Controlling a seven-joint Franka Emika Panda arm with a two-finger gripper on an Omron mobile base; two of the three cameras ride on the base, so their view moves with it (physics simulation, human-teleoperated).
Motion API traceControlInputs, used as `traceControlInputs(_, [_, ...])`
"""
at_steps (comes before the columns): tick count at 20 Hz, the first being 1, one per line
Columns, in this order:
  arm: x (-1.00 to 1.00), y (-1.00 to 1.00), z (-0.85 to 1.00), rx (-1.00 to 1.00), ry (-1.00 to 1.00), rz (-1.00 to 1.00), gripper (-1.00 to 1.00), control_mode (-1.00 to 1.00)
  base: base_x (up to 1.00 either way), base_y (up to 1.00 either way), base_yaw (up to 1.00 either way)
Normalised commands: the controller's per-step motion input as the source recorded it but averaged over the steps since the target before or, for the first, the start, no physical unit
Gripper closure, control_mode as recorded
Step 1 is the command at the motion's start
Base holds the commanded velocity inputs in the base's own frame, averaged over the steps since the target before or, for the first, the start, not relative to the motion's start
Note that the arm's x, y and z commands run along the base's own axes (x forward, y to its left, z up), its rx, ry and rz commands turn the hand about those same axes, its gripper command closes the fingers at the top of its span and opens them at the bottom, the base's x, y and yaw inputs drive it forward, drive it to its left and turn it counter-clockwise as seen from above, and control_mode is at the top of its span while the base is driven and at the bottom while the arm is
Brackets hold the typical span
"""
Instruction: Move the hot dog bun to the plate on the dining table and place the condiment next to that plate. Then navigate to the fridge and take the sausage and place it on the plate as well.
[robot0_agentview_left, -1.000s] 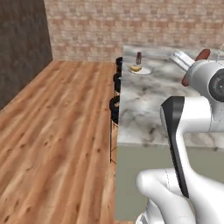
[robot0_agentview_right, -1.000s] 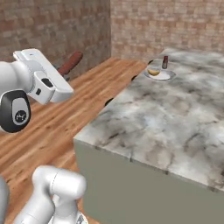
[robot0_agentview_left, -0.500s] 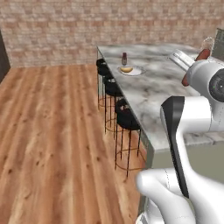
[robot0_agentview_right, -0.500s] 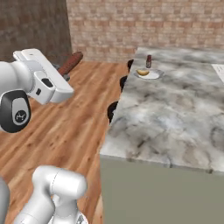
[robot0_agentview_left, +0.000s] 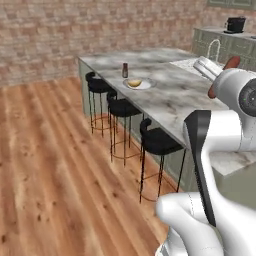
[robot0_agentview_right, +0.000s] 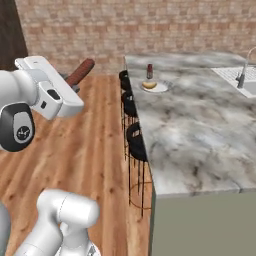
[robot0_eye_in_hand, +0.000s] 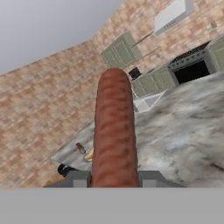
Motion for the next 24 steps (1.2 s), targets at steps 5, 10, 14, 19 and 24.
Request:
traceControlInputs(5, [0.00, 0.00, 0.00, 0.00, 0.00, 0.00, 1.00, 1.00, 0.62, 1.00, -0.49])
traceControlInputs(10, [0.00, 0.00, 0.00, 0.00, 0.00, 0.00, 1.00, 1.00, 0.70, 1.00, -0.48])
traceControlInputs(14, [0.00, 0.00, 0.00, 0.00, 0.00, 0.00, 1.00, 1.00, 0.74, 0.95, -0.48])
traceControlInputs(19, [0.00, 0.00, 0.00, 0.00, 0.00, 0.00, 1.00, 1.00, 0.81, 0.91, -0.51])
traceControlInputs(24, [0.00, 0.00, 0.00, 0.00, 0.00, 0.00, 1.00, 1.00, 0.73, 0.92, -0.53])
